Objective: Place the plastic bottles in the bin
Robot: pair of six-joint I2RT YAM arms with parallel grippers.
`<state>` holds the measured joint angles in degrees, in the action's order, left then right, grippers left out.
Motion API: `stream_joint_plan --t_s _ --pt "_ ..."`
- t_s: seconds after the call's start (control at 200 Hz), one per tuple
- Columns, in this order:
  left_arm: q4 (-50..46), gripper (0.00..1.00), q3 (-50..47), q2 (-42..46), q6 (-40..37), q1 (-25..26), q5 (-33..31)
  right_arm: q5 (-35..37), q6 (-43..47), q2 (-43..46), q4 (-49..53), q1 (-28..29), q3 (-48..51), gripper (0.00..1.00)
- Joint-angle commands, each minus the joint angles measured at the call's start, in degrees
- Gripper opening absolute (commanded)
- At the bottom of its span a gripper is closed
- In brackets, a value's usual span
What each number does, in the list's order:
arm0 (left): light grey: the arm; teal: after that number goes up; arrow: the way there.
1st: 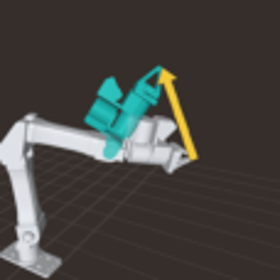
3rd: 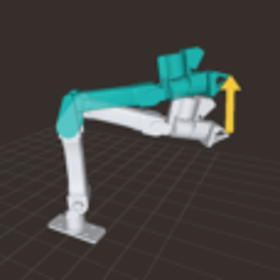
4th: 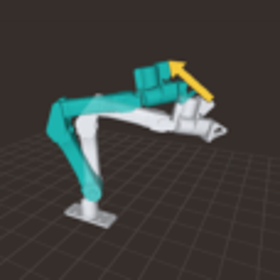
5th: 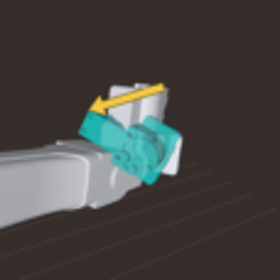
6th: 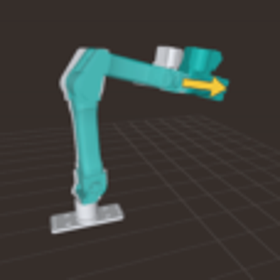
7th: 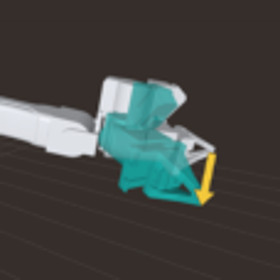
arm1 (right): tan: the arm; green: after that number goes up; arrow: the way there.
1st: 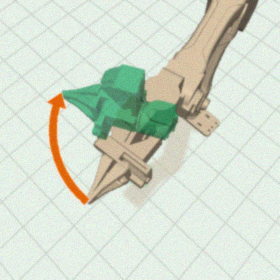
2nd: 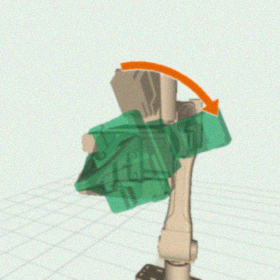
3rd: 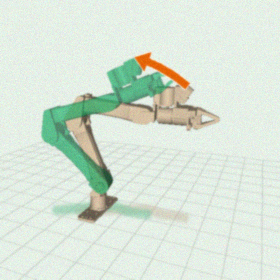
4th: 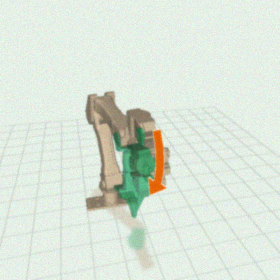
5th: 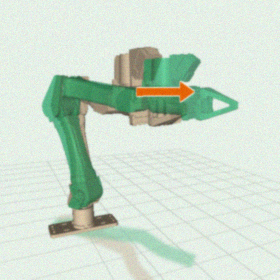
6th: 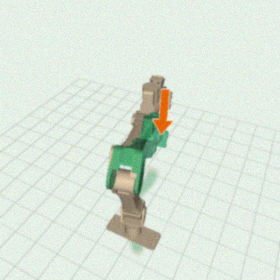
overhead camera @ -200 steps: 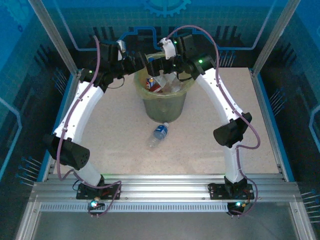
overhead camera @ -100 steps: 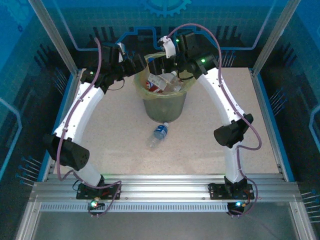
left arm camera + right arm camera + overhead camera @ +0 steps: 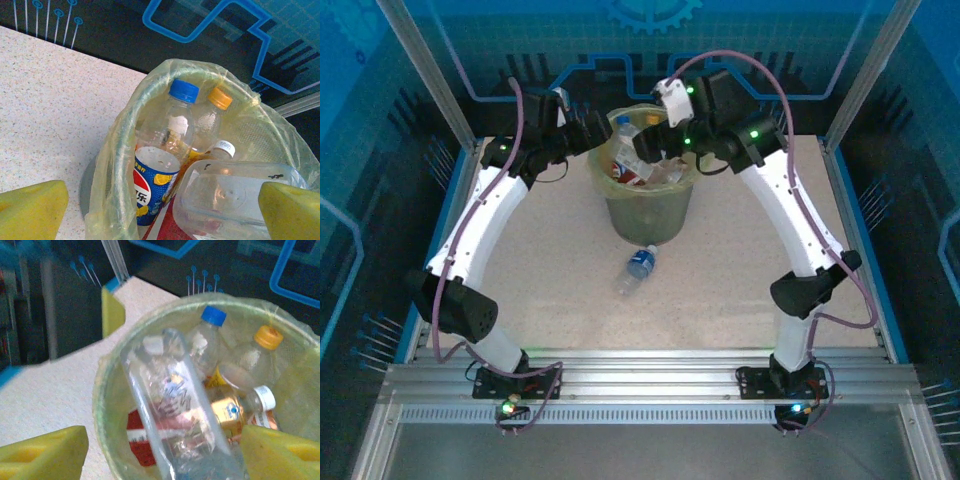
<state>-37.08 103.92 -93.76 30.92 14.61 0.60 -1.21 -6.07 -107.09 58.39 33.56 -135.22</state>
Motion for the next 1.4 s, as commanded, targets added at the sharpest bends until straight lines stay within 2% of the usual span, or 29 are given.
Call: stream_joint_plan --t_s 0.0,0.26,0.325,0.41,0.45,0.535,0.64,0.885,0.95,1.151,1.396 --pt "-0.51 0.99 1.09 -0.61 -1.39 -0.2 -0.98 9.7 4.16 -0.3 2.09 2.71 3.0 0.83" --pt "-0.76 0.99 1.02 -0.71 -1.47 -0.28 -1.22 12.63 5.87 -6.12 2.51 2.91 0.21 0.81" --pt "-0.86 0.99 1.02 -0.73 -1.47 -0.29 -1.29 13.5 5.76 -7.6 2.61 2.77 -1.16 0.77" --pt "-0.89 0.99 0.94 -0.74 -1.59 -0.44 -1.29 13.25 5.03 -9.28 2.39 1.83 -2.78 0.63" --pt "-1.04 0.99 0.99 -0.64 -1.67 -0.5 -1.34 12.33 4.55 -9.66 2.19 1.25 -3.25 0.6" --pt "-1.15 0.99 0.7 -0.25 -1.82 -0.78 -1.52 7.08 3.15 -10.37 1.56 -0.81 -4.11 0.54" --pt "-0.95 0.99 0.42 0.45 -1.78 -1.4 -1.74 -1.55 0.71 -11.6 1.0 -4.26 -5.76 0.52" --pt "-0.64 0.99 -0.21 1.16 -1.67 -1.87 -1.57 -29.69 -10.46 -17.01 -4.83 -12.95 -7.38 0.48" --pt "-0.5 0.99 -0.37 1.02 -1.6 -1.89 -1.4 -34.8 -13.51 -18.49 -7.12 -13.97 -8.26 0.48" --pt "-0.44 0.99 -0.55 0.11 -1.32 -1.87 -0.53 -39.66 -15.82 -21.04 -7.53 -13.7 -12.66 0.5" --pt "0.72 0.99 -0.64 0.04 -0.79 -1.89 0.04 -38.27 -10.95 -19.79 -2.13 -12.04 -13.1 0.54"
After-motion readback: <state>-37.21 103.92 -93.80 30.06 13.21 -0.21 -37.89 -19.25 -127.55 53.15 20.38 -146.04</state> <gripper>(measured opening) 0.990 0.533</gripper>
